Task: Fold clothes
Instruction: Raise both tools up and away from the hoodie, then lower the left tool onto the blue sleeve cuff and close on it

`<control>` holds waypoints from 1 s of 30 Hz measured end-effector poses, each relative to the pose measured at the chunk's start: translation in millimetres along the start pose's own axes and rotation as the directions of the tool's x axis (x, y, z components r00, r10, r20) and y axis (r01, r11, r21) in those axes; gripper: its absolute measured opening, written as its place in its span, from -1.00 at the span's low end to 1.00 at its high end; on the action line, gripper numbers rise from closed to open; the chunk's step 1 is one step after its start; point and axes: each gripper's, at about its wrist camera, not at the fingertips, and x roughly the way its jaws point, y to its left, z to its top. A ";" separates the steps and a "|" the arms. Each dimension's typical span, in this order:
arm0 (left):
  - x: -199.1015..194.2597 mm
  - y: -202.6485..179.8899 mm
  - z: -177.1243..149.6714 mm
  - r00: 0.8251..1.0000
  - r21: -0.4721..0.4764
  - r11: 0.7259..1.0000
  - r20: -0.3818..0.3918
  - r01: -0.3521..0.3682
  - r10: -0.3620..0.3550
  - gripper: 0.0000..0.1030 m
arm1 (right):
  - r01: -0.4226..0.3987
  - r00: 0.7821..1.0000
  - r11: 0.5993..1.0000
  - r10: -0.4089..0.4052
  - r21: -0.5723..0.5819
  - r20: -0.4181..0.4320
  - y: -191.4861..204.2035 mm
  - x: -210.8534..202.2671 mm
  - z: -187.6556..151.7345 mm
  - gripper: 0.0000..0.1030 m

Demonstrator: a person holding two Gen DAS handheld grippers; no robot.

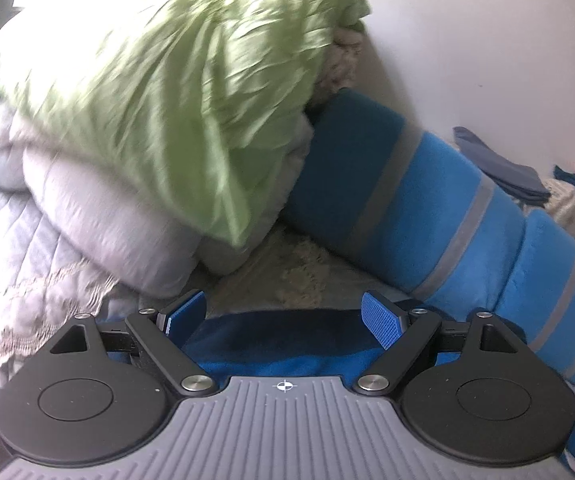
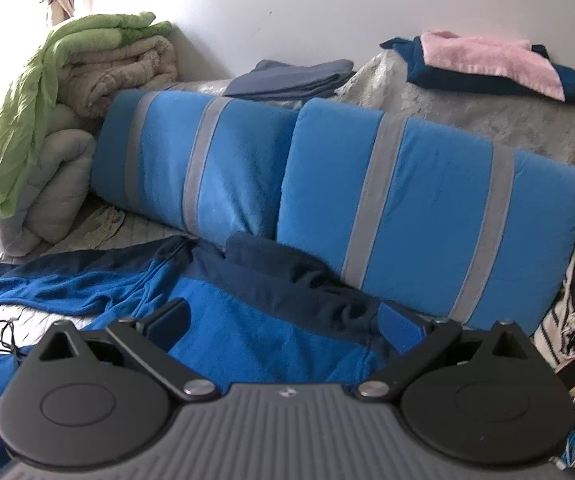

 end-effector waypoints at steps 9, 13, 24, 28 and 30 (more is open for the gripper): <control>8.5 52.0 -31.6 0.998 -0.176 0.983 -0.006 -0.059 0.059 0.66 | -0.001 1.000 1.000 0.001 -0.006 -0.009 6.5 7.4 -18.8 1.00; 14.6 77.0 -47.4 0.997 -0.283 0.956 -0.017 -0.077 0.075 0.65 | 0.001 1.000 1.000 -0.001 0.007 -0.011 6.2 8.5 -24.1 1.00; 31.7 134.3 -94.3 0.998 -0.570 0.821 0.025 -0.027 0.050 0.64 | 0.043 0.999 0.999 -0.043 0.015 -0.020 5.7 13.7 -32.8 1.00; 39.9 150.4 -113.1 0.998 -0.644 0.765 0.051 0.003 0.039 0.63 | 0.051 0.998 0.998 -0.050 0.032 -0.030 4.2 17.8 -34.8 1.00; 43.2 156.8 -121.6 0.997 -0.673 0.739 0.062 0.011 0.041 0.60 | 0.053 0.998 0.998 -0.052 0.034 -0.037 4.5 19.9 -35.7 1.00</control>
